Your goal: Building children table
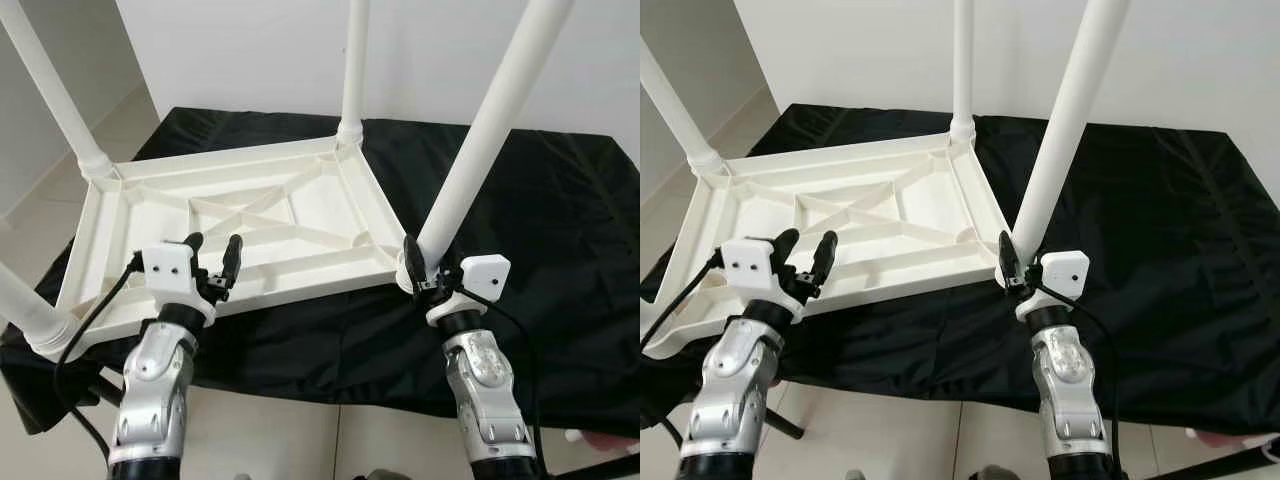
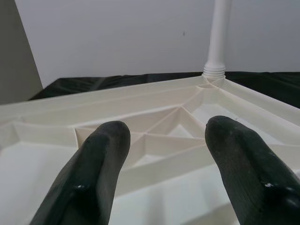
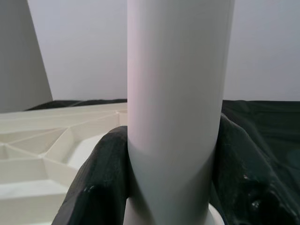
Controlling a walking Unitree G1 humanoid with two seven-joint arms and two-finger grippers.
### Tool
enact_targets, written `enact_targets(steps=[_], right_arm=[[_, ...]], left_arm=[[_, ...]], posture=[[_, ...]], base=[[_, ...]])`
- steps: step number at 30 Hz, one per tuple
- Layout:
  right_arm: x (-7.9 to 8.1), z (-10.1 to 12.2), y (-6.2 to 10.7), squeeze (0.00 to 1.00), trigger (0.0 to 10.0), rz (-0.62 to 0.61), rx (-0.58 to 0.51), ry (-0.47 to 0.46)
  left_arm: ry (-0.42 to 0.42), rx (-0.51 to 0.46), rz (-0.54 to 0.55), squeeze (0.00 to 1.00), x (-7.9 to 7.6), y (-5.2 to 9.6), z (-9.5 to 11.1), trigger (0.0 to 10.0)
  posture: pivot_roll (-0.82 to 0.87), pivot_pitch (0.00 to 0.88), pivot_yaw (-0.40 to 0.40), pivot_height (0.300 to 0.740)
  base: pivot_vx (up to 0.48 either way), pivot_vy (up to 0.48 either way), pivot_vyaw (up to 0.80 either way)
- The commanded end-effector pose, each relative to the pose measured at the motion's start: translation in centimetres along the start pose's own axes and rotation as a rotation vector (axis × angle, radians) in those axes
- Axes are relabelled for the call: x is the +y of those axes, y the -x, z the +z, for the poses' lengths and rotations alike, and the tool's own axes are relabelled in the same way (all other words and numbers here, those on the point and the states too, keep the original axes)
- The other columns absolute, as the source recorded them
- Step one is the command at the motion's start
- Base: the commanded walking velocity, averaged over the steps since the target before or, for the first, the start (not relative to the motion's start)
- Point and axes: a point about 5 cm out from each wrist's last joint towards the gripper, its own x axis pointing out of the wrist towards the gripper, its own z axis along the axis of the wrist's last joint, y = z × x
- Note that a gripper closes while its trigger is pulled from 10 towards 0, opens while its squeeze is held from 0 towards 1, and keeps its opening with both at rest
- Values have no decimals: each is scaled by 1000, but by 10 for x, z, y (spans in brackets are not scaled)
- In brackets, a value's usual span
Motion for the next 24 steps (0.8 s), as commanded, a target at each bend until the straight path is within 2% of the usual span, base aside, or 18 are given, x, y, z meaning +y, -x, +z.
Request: enact_targets(steps=[1, 3, 11, 24], right_arm=[[3, 2, -3, 0, 10000, -4, -22, -4], [2, 1, -5, 0, 10000, -16, -31, -5], [2, 2, -8, 0, 10000, -36, -43, -5], [5, -2, -7, 0, 10000, -64, -44, -13]], left_arm=[[-9, 12, 17, 0, 9, -3, 1, 10000], [-24, 2, -13, 0, 13, -9, 6, 10000], [-43, -5, -44, 0, 11, -20, 11, 10000], [-63, 13, -70, 0, 12, -20, 11, 10000]], posture=[[-114, 0, 107, 740], [-117, 0, 126, 740], [-120, 0, 149, 740], [-108, 0, 170, 740]], base=[[0, 0, 0], [0, 0, 0], [0, 0, 0], [0, 0, 0]])
